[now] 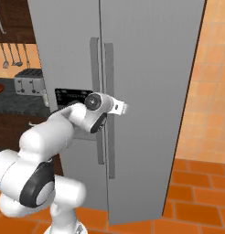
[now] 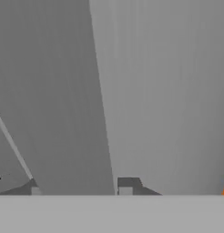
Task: Grab a lemon wedge from the fridge and one ice cube from the ice bowl, and put them in the glass of lemonade.
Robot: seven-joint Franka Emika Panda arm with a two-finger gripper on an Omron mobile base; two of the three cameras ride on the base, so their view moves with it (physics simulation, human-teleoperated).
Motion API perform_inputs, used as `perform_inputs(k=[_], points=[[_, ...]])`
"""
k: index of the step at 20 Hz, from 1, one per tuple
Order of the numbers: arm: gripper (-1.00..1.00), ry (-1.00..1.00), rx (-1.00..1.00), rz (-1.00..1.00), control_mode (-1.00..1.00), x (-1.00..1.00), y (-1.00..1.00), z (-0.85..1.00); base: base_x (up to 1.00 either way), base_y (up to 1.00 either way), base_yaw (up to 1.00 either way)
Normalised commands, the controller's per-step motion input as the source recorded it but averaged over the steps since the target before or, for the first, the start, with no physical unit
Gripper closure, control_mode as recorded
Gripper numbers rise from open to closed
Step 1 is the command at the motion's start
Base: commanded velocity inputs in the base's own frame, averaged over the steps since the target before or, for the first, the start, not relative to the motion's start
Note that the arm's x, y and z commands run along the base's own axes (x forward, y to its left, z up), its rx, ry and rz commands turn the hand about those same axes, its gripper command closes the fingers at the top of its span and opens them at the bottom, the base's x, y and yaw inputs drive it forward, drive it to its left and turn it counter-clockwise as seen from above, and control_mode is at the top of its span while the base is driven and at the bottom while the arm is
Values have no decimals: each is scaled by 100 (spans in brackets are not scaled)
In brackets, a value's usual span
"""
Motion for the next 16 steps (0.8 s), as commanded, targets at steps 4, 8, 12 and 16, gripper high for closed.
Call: perform_inputs(k=[4,8,12,16], points=[[100,0,15,-18,-100,-88,-47,23,0,0,0],[-100,0,4,-18,-100,-68,-12,26,0,0,0],[-100,1,6,-15,-100,-74,-26,28,0,0,0],[-100,0,7,-5,-100,-80,-9,65,0,0,0]])
